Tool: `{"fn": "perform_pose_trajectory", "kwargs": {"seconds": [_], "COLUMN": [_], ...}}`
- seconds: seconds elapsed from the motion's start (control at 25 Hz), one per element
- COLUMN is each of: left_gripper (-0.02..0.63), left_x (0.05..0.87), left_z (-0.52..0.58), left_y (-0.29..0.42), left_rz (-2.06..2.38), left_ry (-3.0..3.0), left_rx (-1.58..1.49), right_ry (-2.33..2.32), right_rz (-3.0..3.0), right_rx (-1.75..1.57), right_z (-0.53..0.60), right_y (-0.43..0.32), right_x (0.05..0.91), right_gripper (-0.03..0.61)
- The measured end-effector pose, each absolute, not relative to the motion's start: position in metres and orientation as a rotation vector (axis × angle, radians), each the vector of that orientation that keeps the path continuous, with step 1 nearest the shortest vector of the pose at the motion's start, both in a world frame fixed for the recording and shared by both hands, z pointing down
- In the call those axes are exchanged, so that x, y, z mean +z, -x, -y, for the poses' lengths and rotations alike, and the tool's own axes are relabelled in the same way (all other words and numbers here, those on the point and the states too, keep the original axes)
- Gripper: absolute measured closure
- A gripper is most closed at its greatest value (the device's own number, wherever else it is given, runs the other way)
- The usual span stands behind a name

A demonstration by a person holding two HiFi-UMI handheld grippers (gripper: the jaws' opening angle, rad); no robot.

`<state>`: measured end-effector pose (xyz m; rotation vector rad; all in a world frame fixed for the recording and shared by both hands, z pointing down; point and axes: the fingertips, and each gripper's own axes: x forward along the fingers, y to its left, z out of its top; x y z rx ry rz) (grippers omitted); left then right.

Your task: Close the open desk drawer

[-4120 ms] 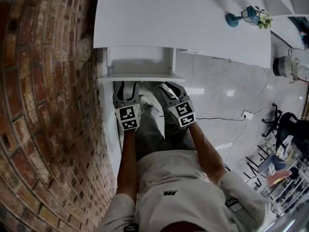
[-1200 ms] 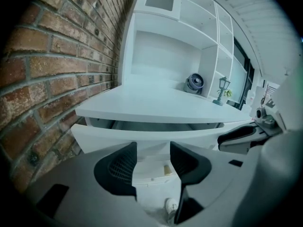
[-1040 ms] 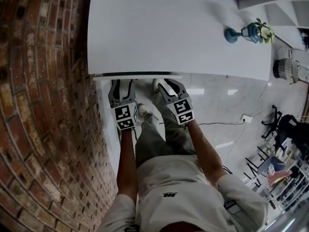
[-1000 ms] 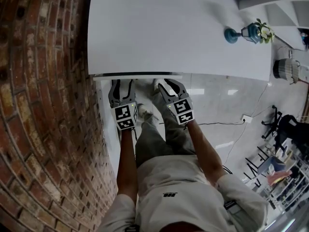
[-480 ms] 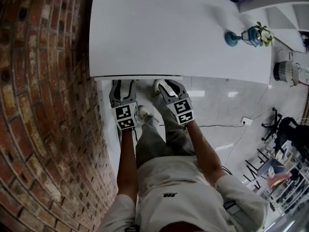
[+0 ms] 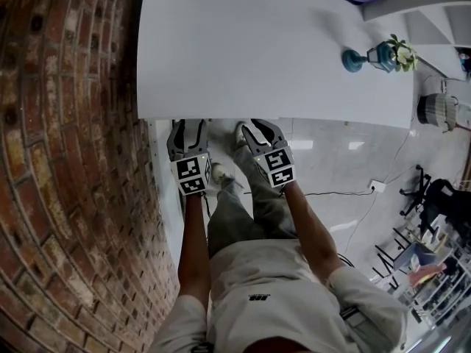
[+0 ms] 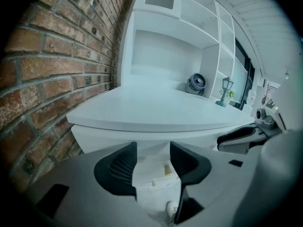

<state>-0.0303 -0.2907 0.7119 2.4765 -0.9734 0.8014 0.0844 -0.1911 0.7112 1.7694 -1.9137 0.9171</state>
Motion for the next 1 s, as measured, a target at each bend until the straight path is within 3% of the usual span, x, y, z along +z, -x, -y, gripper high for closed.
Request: {"fn": "perform_pose_trajectory", "kwargs": {"seconds": [0.64,1.0], "left_gripper": [0.377,0.377], "left_x": [0.708,0.662], "left_z": [0.287,0.253], "left_y": [0.034,0.053], "left_rz": [0.947,0.916], "left_ry": [-2.494,-2.574], "left_rx": [0.794,0.730], "right_ry": [-1.825,-1.935], "right_rz": [1.889,1.942], "right_rx": [0.909,0.716], "right_z": [0.192,0.169], "right_y": [-0.082,-0.064], "right_x": [0.710,0.651], "right_gripper": [0.454,0.460]}}
